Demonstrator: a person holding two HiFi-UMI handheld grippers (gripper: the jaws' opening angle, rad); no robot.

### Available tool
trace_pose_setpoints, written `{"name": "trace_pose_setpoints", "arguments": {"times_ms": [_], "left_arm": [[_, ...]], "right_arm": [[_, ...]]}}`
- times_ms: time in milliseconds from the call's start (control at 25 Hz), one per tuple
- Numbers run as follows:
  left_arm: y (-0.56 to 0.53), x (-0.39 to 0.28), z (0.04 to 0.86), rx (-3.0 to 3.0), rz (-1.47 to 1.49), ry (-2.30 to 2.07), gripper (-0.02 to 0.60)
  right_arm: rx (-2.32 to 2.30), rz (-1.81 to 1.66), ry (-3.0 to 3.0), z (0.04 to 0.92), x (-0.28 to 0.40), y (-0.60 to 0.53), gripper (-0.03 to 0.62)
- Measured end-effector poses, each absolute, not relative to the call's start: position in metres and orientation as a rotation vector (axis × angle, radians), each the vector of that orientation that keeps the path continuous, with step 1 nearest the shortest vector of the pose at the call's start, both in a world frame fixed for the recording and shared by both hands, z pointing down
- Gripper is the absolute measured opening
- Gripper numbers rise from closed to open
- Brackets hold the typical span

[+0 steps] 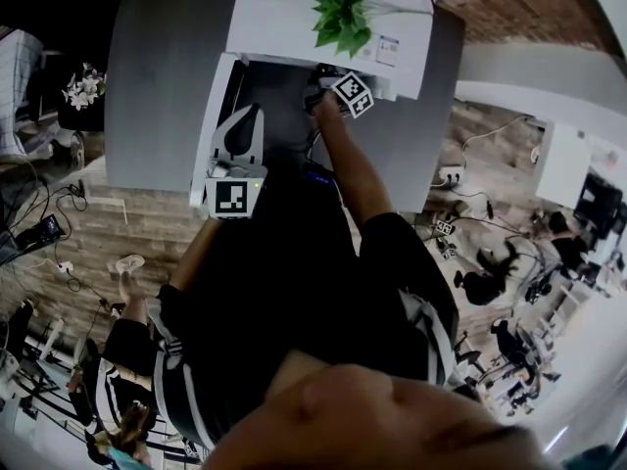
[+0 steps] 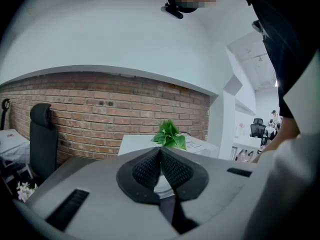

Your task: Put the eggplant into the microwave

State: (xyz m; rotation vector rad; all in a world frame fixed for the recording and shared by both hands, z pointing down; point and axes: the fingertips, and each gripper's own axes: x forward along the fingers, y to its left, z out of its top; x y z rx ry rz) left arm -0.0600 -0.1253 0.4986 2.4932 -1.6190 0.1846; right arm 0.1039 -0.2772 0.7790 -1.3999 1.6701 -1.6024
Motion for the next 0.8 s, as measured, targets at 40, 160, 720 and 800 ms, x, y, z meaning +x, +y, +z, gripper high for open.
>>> {"name": "trace_pose_setpoints", "arguments": {"times_ms": [40, 160, 720, 800], "left_arm": [[-0.1254, -0.0601, 0.4987, 2.491, 0.185, -1.619, 0.037], [-0.1248, -0.0595, 0.5005, 2.478, 0.200, -1.613, 0.037], [-0.1239, -0.0580, 0.4991, 2.487, 0.208, -1.597, 0.037], [-0.1248, -0.0577, 0.4984, 2.488, 0.193, -1.599, 0.037]], "right_arm": [[-1.414, -1.591, 1.688, 0.7785, 0.1041, -0.2773, 0.060], [-1.436, -1.570, 1.731, 0.7747, 0.1037, -0.2782, 0.098], [-1.720, -1.393, 2.117, 0.7699, 0.0998, -0.2733, 0.207], [-1.762, -1.365, 2.176, 0.7716, 0.0987, -0.2714, 0.215]]}}
